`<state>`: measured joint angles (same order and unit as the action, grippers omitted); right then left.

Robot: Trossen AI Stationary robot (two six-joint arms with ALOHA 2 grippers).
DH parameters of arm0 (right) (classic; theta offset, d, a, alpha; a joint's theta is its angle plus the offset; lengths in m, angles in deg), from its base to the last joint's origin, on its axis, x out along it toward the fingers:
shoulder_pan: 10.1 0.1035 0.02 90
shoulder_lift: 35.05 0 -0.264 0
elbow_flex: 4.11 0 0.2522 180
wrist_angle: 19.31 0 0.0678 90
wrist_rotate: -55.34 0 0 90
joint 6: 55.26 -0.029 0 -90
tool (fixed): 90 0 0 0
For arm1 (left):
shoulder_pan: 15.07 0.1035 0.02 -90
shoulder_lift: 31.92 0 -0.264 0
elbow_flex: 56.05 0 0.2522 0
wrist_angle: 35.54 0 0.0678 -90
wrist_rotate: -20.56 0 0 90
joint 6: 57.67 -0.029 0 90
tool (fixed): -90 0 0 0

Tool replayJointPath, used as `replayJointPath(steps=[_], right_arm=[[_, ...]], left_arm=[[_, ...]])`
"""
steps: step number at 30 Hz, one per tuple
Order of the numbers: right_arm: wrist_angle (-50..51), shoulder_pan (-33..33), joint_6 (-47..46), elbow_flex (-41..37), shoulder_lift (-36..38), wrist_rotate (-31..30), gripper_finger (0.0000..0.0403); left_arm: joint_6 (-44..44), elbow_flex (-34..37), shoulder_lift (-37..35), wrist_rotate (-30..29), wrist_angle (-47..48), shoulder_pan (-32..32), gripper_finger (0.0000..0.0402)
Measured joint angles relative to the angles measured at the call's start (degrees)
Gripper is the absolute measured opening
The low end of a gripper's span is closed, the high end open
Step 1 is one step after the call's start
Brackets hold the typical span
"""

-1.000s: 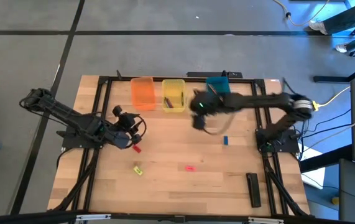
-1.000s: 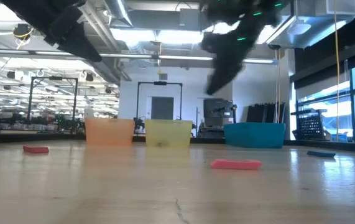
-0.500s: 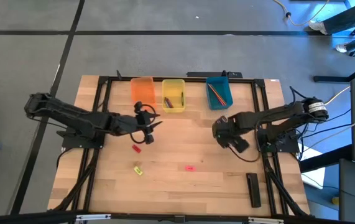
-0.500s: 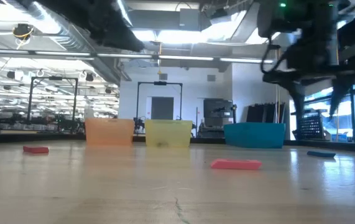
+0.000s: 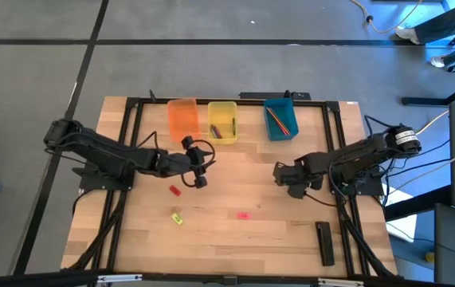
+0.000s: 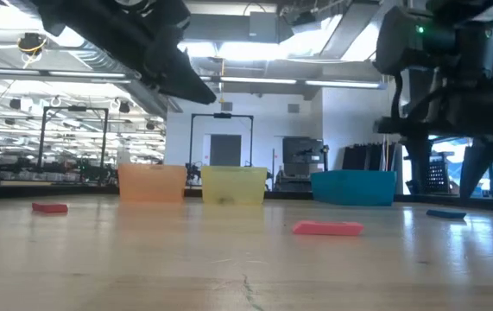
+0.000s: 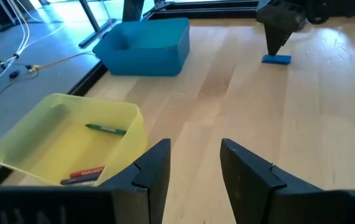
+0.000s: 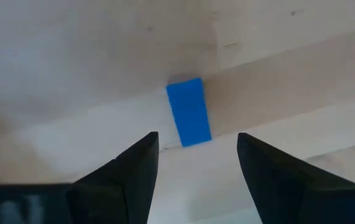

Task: Sort crayons/erasers/pens/pencils in bins
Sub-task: Put the blue eraser into the orange bin

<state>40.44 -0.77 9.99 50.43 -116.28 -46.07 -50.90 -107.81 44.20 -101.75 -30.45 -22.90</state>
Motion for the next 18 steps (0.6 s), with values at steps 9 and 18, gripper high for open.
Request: replayJointPath(steps=[9, 18], right_arm=[[-8.45, -0.07, 5.76, -6.07, 0.15, -0.7, 0.0217], [-8.21, -3.7, 2.63, -5.86, 0.12, 4.05, 0.0146]], left_arm=[[0.58, 0.0, 0.53, -0.07, -0.34, -0.24, 0.0133], [0.58, 0.0, 0.53, -0.07, -3.17, -0.86, 0.0133]])
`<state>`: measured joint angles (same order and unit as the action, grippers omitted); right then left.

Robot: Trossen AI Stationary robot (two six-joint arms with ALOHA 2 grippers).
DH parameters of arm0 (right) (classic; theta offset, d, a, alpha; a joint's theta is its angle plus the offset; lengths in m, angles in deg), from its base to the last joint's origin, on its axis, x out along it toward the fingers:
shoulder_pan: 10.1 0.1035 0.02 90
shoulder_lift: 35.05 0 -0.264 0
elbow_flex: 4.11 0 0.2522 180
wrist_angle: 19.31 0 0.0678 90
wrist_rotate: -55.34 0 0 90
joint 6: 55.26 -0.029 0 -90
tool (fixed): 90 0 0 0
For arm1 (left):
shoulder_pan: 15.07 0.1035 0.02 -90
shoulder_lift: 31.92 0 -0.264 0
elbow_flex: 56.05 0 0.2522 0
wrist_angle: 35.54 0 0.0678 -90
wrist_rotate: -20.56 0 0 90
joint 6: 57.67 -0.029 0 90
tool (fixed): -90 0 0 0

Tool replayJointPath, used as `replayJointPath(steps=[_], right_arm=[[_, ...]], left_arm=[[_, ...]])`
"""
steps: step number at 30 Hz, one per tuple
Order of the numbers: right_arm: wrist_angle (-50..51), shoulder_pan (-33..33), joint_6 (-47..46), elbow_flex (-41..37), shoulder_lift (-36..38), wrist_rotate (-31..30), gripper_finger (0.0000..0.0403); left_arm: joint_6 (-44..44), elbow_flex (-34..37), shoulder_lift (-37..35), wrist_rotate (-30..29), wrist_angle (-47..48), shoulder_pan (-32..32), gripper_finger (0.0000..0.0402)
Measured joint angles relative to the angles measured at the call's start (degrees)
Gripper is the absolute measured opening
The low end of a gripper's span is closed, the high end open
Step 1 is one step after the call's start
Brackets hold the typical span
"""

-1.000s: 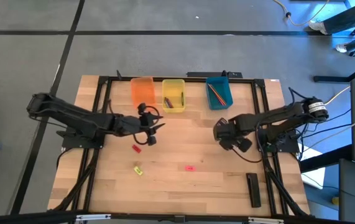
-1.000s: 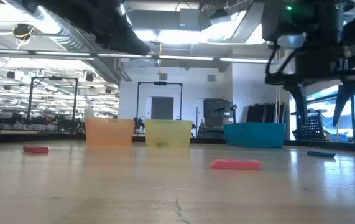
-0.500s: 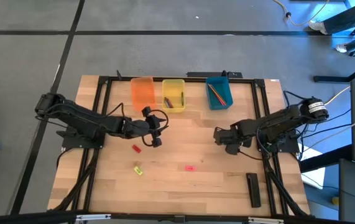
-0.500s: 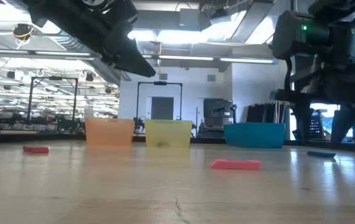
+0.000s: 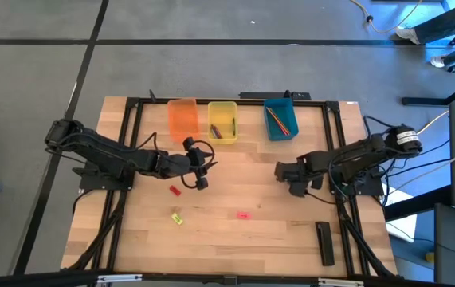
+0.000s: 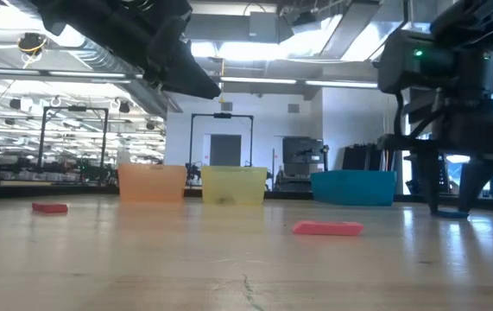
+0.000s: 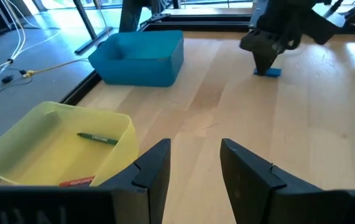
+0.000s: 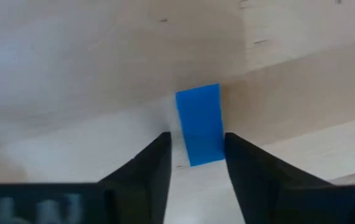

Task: Sort crayons/erasers/pens/pencils in bins
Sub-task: Put the blue eraser into the orange bin

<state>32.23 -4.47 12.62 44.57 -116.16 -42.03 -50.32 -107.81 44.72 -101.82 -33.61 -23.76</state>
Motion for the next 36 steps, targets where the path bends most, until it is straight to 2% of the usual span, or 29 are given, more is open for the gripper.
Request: replayJointPath(steps=[3, 6, 13, 19, 28, 36], right_arm=[[-0.86, -2.24, -2.22, 0.74, -0.19, 3.14, 0.0122], [-6.2, -4.44, -5.33, 1.85, -0.3, 6.84, 0.0109], [-18.08, -7.45, -12.17, 1.77, -0.23, 15.25, 0.0105], [-30.44, -8.8, -17.19, 1.75, -0.23, 15.43, 0.0104], [-49.92, -10.19, -36.91, 1.75, -1.22, 15.6, 0.0104], [-72.37, -10.19, -48.56, 1.73, -11.7, 9.11, 0.0104]], left_arm=[[0.24, 0.0, 0.0, 0.01, 0.04, -0.02, 0.0133], [1.57, 0.0, 0.0, 0.04, 0.09, -0.08, 0.0133], [1.62, 0.0, -0.02, 0.04, 0.28, -1.54, 0.0133], [1.53, 0.0, -0.02, 0.0, 0.56, -2.33, 0.0133], [-0.3, 0.0, -0.02, -0.11, 0.83, -2.23, 0.0133], [-1.54, 0.0, -0.02, -1.61, 1.86, -2.2, 0.0133]])
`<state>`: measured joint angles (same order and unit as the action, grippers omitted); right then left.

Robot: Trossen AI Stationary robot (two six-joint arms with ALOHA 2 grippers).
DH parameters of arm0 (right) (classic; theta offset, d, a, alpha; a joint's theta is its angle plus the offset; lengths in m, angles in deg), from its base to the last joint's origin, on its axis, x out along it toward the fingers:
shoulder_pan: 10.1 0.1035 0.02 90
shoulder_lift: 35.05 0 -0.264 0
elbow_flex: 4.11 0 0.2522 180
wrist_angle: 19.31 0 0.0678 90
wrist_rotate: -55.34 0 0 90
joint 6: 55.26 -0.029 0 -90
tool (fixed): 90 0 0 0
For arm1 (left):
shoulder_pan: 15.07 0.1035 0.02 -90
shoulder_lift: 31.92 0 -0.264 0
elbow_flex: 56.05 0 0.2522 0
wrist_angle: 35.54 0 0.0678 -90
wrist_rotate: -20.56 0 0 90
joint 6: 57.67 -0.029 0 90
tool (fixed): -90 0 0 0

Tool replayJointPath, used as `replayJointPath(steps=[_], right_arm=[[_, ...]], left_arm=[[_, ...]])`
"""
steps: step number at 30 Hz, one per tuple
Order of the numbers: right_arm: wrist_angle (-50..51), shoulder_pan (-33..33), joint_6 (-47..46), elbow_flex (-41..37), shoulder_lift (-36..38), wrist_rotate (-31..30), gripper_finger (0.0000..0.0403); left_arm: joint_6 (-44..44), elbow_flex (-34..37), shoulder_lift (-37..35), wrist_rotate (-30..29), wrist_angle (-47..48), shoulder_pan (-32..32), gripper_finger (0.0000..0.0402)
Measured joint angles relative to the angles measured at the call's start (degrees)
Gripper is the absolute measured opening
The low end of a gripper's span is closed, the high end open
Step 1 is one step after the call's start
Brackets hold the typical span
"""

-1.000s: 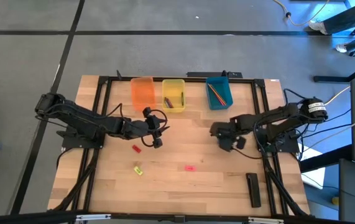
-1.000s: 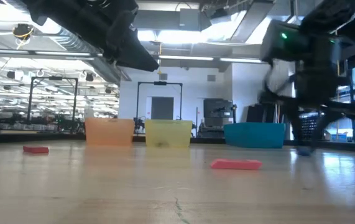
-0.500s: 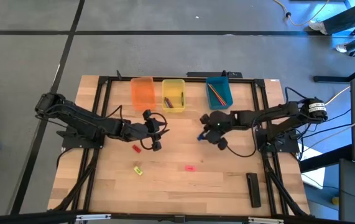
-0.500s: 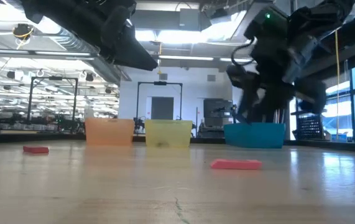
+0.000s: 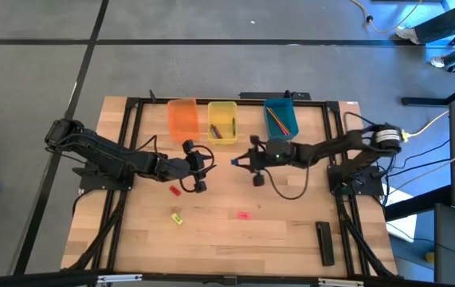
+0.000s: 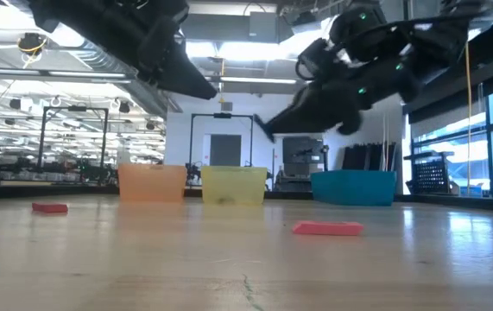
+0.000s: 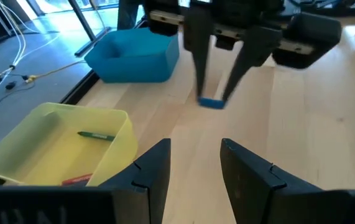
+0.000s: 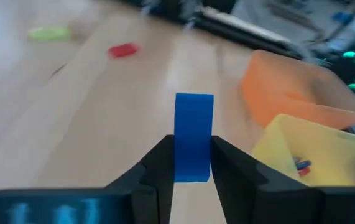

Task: Sort crayons/erasers/pens/pencils in bins
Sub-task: Put the blue eraser into the orange bin

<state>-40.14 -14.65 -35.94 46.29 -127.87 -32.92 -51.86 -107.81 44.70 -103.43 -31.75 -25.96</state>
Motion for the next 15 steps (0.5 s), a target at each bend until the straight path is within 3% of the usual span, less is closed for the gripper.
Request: replayJointPath(steps=[6, 9, 15], right_arm=[[-18.21, 0.0, -10.59, 1.14, -8.46, -10.25, 0.0104], [-18.56, -0.02, -14.82, 4.36, -11.59, -12.6, 0.0104], [-11.98, 0.02, -17.84, 12.88, -17.95, -10.38, 0.0104]], left_arm=[[-3.26, 0.0, 0.0, -0.07, 0.97, 0.17, 0.0133], [-7.23, 0.0, -0.02, 0.02, 0.96, 0.55, 0.0133], [-14.13, 0.0, -0.04, 4.04, 0.96, 3.02, 0.0133]])
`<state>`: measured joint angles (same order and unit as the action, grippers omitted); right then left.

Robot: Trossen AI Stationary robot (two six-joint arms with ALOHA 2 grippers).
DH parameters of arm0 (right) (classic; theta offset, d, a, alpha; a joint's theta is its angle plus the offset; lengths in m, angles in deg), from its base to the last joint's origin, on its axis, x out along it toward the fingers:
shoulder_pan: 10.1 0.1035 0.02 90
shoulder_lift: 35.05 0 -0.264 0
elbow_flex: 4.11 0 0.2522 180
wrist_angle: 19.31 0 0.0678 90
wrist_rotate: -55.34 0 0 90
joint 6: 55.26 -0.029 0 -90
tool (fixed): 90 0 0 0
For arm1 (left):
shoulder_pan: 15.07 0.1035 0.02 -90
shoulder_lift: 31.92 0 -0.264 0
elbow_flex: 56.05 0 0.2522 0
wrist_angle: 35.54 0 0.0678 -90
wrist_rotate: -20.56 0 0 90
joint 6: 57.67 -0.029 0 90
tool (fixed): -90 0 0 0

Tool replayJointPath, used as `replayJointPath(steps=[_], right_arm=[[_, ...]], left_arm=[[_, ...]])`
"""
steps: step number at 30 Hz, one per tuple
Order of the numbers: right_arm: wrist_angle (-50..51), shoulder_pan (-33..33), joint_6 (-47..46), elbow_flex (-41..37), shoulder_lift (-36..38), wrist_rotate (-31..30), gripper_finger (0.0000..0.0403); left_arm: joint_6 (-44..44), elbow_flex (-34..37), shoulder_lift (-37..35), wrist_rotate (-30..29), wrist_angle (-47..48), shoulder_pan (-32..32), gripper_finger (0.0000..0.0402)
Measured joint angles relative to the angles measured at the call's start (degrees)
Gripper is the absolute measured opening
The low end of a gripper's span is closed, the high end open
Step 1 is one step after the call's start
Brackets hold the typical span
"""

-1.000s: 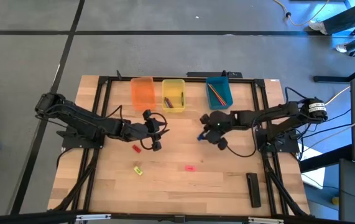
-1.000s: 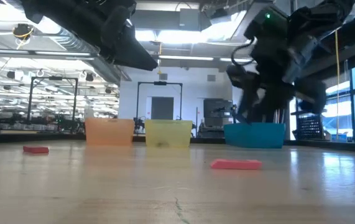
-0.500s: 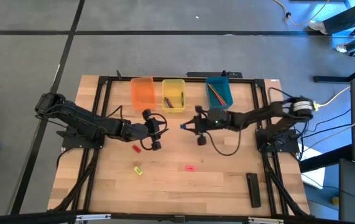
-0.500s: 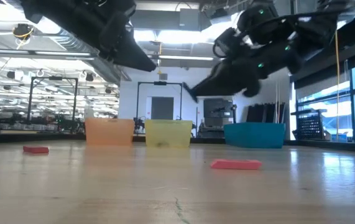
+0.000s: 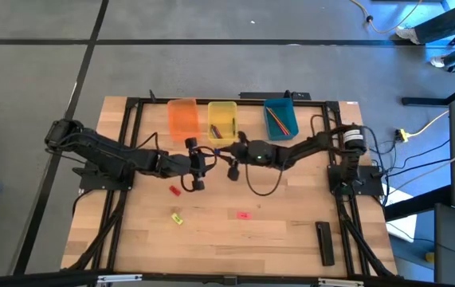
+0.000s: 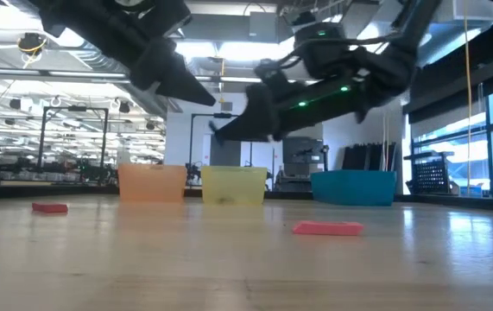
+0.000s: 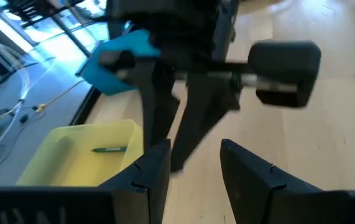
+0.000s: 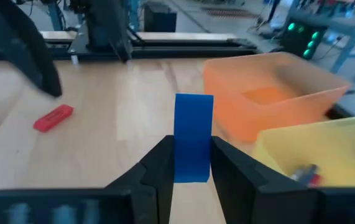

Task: Sort crayons/erasers/pens/pencils in bins
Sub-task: Put the blue eraser into the orange bin

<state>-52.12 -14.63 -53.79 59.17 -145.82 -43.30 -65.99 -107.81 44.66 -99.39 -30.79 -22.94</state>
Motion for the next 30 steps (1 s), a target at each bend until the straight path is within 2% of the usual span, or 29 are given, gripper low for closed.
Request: replayJointPath(steps=[4, 9, 16, 24, 26, 30], right_arm=[[5.32, 0.0, -0.99, 6.6, -3.68, 1.76, 0.0104], [9.36, 0.0, 4.19, 13.73, -7.14, 0.9, 0.0104], [13.07, -0.8, 7.7, 23.11, -10.56, -5.2, 0.0104], [40.62, -5.94, -1.03, 46.54, -18.07, -3.31, 0.0104], [45.09, -6.37, -0.84, 51.54, -20.23, -2.96, 0.0104], [48.44, -6.39, 3.41, 57.38, -23.56, -0.85, 0.0104]], left_arm=[[-1.21, 0.0, 0.0, 3.46, 0.19, 2.17, 0.0133], [0.14, 0.02, -2.22, 2.69, 5.35, 3.77, 0.0133], [7.96, 0.02, -12.8, -3.82, 19.94, 3.81, 0.0133], [20.77, 0.02, -24.2, -15.11, 35.71, 3.69, 0.0133], [23.81, 0.02, -25.81, -17.28, 37.89, 3.69, 0.0133], [26.61, 0.02, -27.9, -17.2, 40.7, 4.19, 0.0133]])
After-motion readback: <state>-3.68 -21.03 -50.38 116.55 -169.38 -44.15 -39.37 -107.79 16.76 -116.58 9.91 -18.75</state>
